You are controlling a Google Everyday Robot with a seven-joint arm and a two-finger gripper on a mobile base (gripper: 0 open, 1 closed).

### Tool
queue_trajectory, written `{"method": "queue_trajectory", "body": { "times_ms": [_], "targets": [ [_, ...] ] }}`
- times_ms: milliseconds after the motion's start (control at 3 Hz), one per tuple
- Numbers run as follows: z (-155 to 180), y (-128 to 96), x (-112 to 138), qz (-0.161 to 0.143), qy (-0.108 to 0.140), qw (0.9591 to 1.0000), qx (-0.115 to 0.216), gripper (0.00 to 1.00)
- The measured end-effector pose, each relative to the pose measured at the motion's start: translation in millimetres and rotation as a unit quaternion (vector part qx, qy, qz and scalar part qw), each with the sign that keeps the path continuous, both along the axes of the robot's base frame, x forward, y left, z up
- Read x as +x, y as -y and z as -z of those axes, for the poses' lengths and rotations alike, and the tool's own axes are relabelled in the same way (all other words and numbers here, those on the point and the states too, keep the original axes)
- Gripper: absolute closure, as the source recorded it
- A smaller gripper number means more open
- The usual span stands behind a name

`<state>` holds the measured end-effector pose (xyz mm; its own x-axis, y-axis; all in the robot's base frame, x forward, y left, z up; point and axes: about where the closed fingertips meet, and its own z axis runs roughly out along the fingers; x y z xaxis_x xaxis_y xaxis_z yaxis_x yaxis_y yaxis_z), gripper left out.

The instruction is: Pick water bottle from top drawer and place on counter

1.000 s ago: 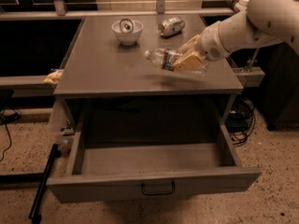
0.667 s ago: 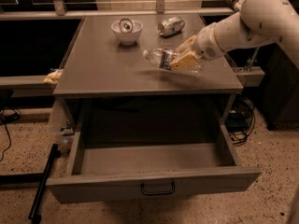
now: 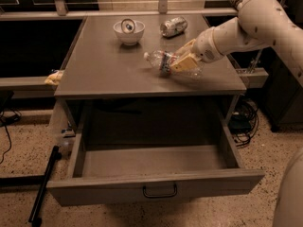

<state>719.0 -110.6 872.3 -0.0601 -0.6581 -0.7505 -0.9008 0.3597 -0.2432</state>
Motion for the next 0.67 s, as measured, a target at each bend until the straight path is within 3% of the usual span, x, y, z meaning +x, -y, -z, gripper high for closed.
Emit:
{"method": "queue_trajectory", "body": {
  "times_ms": [667],
  "targets": [
    [0.0,-0.1,0.0,0.000,0.000,1.0000,0.000,0.34]
  ]
}}
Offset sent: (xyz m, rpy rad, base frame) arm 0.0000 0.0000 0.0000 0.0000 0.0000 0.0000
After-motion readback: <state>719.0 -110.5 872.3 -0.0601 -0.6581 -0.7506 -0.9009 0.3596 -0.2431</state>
